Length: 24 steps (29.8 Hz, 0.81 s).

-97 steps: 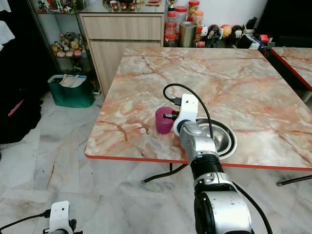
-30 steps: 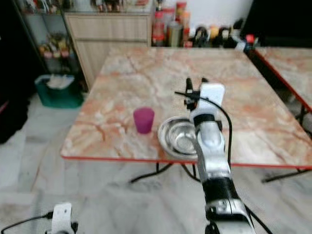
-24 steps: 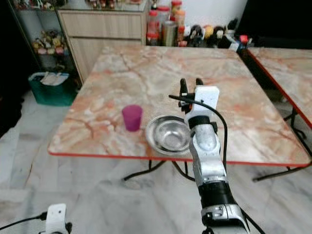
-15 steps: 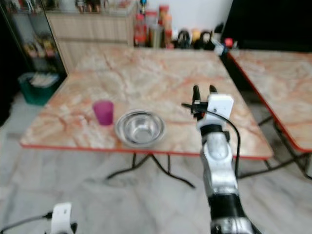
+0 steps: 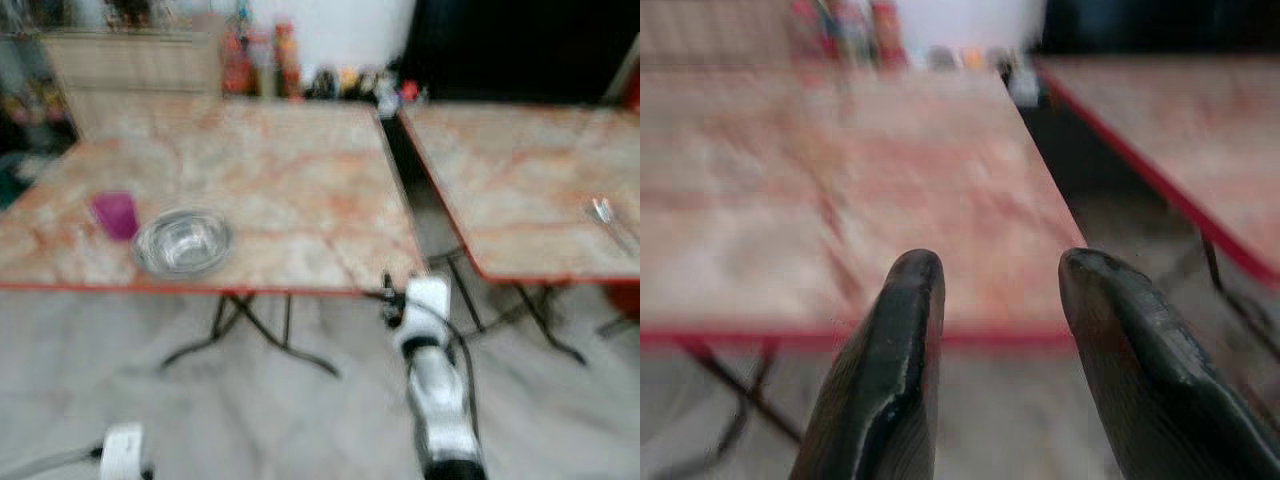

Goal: Setting the table

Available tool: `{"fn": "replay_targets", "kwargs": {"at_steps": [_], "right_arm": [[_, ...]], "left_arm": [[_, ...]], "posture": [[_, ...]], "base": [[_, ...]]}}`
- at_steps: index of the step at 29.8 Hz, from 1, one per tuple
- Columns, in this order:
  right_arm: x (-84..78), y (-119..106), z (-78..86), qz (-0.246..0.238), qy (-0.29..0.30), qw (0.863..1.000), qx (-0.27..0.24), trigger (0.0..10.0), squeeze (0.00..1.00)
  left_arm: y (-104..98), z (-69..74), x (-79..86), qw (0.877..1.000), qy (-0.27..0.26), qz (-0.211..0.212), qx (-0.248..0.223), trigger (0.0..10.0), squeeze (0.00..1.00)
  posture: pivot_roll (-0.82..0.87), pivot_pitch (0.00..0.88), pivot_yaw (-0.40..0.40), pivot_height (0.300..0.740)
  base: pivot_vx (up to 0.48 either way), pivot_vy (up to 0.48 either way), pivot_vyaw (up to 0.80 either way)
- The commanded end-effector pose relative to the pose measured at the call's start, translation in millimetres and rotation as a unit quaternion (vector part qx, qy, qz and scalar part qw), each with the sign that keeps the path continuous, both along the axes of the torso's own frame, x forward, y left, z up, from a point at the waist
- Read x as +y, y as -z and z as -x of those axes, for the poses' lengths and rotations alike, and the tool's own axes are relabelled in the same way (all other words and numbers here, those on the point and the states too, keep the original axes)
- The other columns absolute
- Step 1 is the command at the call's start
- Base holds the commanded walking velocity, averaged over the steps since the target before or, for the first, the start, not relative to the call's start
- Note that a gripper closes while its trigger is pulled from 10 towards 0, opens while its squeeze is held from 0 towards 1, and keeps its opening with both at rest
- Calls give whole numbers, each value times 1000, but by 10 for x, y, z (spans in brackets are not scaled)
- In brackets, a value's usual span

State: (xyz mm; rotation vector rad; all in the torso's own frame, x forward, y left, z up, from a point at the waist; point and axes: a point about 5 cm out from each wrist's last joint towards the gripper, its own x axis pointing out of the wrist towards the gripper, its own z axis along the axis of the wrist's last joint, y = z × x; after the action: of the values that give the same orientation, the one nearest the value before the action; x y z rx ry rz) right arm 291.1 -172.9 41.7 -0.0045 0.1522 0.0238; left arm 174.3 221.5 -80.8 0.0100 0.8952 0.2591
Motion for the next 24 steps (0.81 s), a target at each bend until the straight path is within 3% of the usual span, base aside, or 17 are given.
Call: {"fn": "replay_targets", "kwargs": {"at_steps": [1,3,5,15,19,24], "right_arm": [[-128,153,32,-14,29,999,41,10000,0],[-141,190,46,-15,33,998,48,10000,0],[-164,365,120,-23,42,994,94,10000,0],[-166,788,423,-21,36,973,226,10000,0],[-144,984,644,-17,30,956,292,10000,0],[-114,1097,800,-17,34,944,329,10000,0]], "left_arm": [[1,-22,-41,1000,3,4,1,10000,0],[1,-22,-40,1000,3,5,1,10000,0],[-2,-27,-35,1000,2,4,1,10000,0],[-7,-42,-35,1000,3,9,1,10000,0],[-1,-44,-56,1000,4,21,3,10000,0],[1,-30,-28,1000,3,19,9,10000,0]], "posture": [[24,6,-12,740],[24,6,-11,740],[20,7,-6,740],[13,12,0,740],[16,15,-1,740],[19,21,-1,740]], "base": [[0,-472,0],[0,-472,0],[0,-472,0],[0,-415,0],[0,0,0],[0,0,0]]}}
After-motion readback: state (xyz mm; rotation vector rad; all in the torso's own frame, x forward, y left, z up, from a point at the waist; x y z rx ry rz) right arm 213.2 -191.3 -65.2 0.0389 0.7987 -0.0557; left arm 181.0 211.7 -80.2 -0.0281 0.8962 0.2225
